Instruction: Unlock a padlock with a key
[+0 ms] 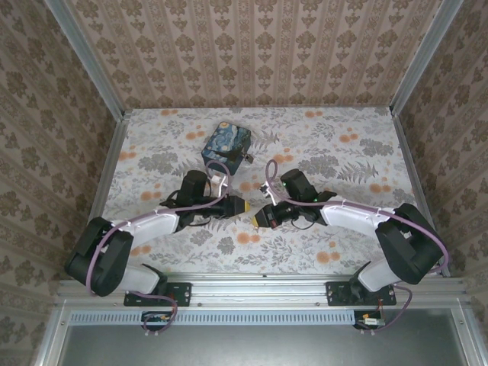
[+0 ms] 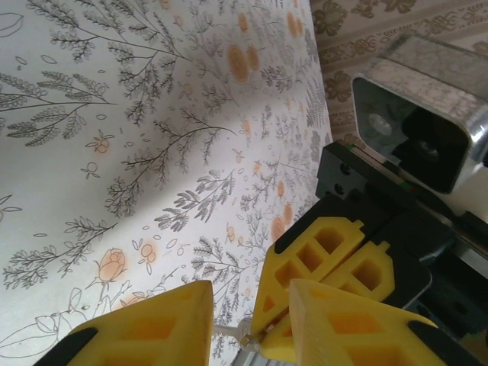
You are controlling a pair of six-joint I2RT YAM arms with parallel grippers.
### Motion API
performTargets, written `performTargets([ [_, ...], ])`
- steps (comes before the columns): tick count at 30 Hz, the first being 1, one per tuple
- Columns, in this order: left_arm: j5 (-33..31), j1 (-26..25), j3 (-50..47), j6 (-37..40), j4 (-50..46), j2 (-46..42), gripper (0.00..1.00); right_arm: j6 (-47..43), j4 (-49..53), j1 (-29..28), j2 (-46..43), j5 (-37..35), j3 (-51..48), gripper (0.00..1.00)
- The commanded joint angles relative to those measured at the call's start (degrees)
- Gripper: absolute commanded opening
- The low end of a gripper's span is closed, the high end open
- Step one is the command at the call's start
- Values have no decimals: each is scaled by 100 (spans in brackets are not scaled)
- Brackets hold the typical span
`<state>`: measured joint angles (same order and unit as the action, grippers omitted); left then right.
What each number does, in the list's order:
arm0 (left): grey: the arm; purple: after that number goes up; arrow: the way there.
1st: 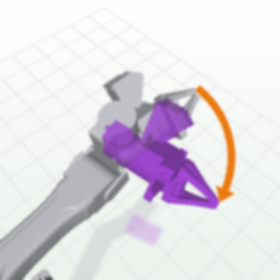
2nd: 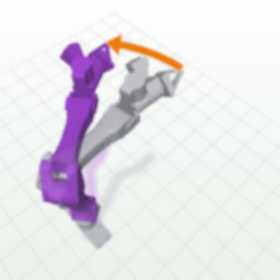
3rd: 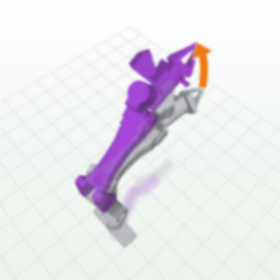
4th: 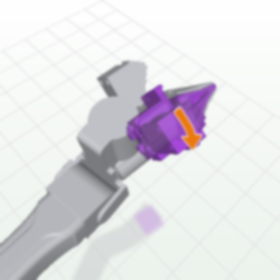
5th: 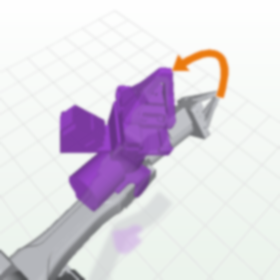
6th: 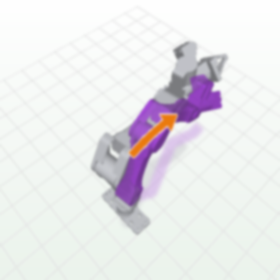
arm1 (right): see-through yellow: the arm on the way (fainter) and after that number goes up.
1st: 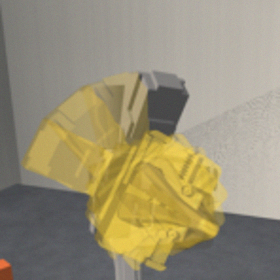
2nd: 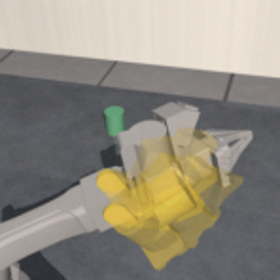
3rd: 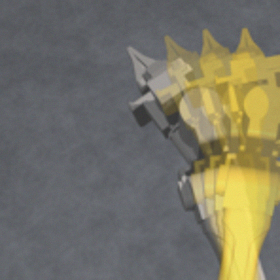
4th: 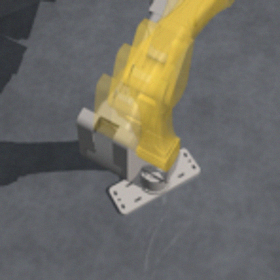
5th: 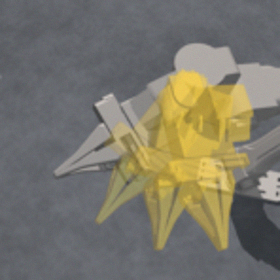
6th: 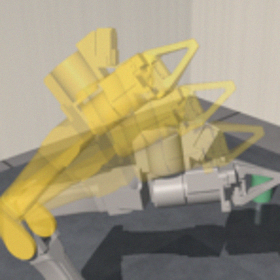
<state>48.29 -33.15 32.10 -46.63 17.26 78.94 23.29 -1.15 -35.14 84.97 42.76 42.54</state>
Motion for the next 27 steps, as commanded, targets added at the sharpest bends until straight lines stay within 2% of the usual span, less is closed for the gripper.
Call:
performTargets([
  [1, 354, 36, 6, -51, 268, -20, 31, 249, -362, 120, -51, 447, 45, 5],
  [3, 419, 12, -8, -70, 323, -19, 28, 295, -427, 124, -25, 508, 61, 6],
  [10, 483, -42, -50, -105, 415, -71, 27, 472, -751, 191, 110, 677, 69, 6],
  [14, 514, -52, -12, -116, 419, -47, 19, 536, -865, 198, 126, 734, 66, 6],
  [21, 533, -18, -45, -144, 395, -137, 18, 670, -1051, 318, 190, 781, -22, 6],
  [27, 550, 1, -48, -136, 357, -203, 10, 803, -1296, 376, 328, 873, -72, 6],
])
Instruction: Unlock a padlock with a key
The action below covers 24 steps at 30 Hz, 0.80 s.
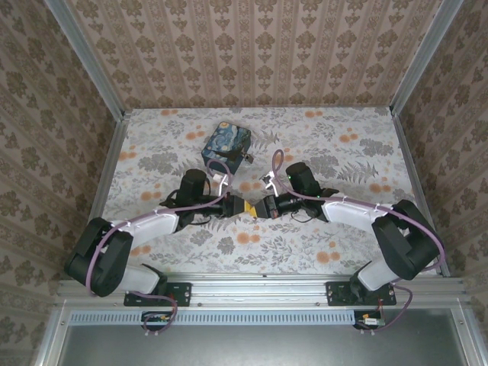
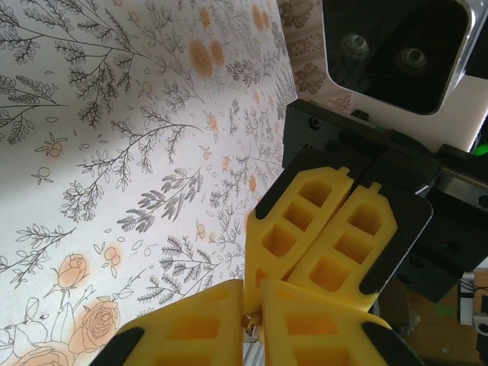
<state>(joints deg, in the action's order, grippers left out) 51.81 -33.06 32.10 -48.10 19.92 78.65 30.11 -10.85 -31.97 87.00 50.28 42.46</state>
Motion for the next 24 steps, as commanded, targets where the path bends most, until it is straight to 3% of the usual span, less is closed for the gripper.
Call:
performTargets([
  [1, 207, -8, -39, 17, 86, -175, 6, 138, -351, 59, 145, 130, -60, 6],
  [5, 216, -8, -28, 28, 83, -183, 0, 173, -426, 66, 182, 202, -45, 10],
  [9, 170, 68, -13, -64, 89, -260, 0, 202, -569, 286, 19, 454, -218, 34],
  [11, 180, 114, -10, -118, 116, -318, 0, 317, -857, 419, -124, 497, -429, 39],
  [21, 181, 212, -24, -479, 402, -395, 0, 1061, -2473, 439, -197, 544, -834, 42],
  [24, 155, 212, -12, -532, 492, -377, 0, 1146, -2595, 395, -201, 586, -783, 38],
])
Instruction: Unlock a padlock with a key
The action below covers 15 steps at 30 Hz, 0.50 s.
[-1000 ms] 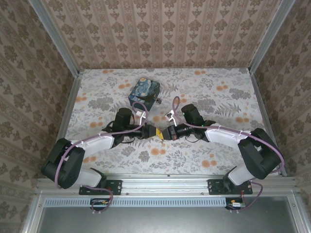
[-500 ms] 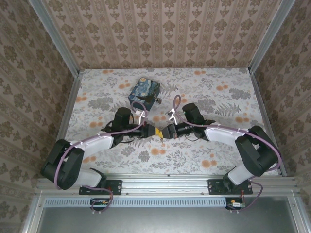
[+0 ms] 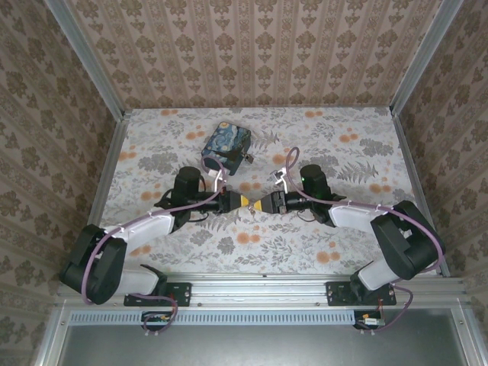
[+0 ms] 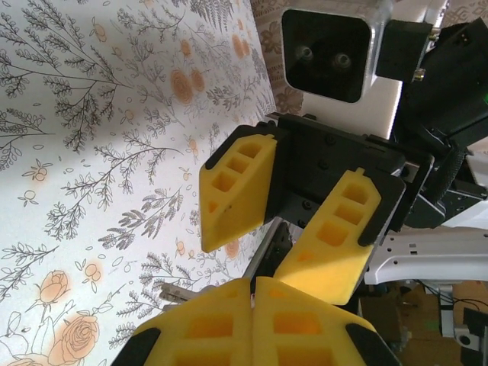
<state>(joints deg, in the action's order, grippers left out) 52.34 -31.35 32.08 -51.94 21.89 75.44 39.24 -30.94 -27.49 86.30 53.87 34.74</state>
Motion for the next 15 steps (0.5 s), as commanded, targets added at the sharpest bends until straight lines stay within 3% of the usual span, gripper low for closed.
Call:
performTargets([
  [1, 95, 45, -13, -158, 321, -47, 0, 233, -589, -79, -123, 252, 4, 37],
  [15, 84, 111, -75, -315, 566, -73, 0, 325, -633, -195, -87, 192, 15, 31],
])
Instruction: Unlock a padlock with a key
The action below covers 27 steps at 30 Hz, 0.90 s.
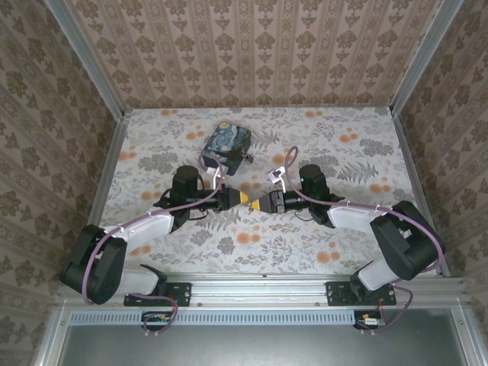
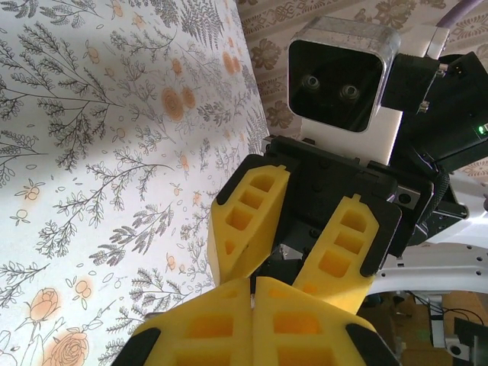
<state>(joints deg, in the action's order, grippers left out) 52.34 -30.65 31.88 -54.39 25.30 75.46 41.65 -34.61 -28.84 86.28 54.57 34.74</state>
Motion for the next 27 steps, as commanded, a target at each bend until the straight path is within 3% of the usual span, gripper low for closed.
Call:
performTargets([
  [1, 86, 42, -60, -78, 254, -79, 0, 82, -266, -80, -85, 101, 30, 31],
  [20, 77, 42, -138, -205, 493, -67, 0, 372, -761, -206, 124, 80, 46, 18],
  [25, 51, 66, -173, -244, 584, -51, 0, 525, -1012, -236, 189, 123, -16, 20],
  [27, 53, 81, -191, -271, 637, -49, 0, 529, -1019, -253, 200, 111, -26, 15],
])
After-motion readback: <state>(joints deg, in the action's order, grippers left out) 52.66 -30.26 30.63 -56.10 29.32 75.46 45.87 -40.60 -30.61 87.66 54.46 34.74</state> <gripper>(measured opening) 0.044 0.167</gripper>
